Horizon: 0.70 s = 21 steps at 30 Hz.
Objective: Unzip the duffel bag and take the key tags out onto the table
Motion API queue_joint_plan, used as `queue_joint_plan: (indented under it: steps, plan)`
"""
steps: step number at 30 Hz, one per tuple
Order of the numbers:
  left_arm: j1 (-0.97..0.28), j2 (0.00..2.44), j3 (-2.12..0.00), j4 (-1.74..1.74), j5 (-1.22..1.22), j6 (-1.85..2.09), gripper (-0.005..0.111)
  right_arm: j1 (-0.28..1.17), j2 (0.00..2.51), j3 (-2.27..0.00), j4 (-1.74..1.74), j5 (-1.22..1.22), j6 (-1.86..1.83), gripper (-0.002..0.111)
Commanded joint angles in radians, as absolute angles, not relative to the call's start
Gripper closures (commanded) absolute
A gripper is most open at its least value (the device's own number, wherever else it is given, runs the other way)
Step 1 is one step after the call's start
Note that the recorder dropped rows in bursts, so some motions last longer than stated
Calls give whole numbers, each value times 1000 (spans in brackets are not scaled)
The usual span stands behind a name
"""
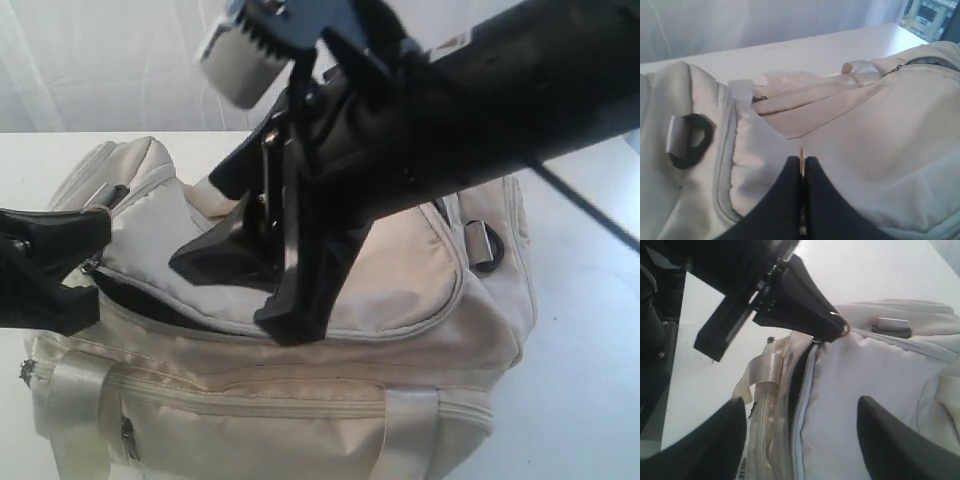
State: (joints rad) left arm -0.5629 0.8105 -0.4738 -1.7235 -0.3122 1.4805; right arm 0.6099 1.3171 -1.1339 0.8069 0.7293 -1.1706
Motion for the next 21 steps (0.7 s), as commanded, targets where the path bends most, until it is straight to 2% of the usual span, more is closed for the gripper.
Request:
queue_joint_plan:
  steps: [1,7,9,12,14,21]
  plan:
    - [-455,882,-472,-1744,-66,1412,107,671,1380,-1138,762,677,-1170,48]
    - [-305,938,-478,-1713,126,1346,107,690,1408,-1138,719,661,-1109,48]
    - [-232,970,-493,-1453,281,1140,107,690,1408,-1138,686,647,-1067,48]
    - [-76,1037,-592,-871,558,693,107,690,1408,-1138,676,631,-1041,48]
    - [-8,1048,-671,-724,666,616,107,690,1408,-1138,676,618,-1026,48]
    - [21,1046,-874,-712,742,634,107,701,1445,-1138,713,605,-1006,48]
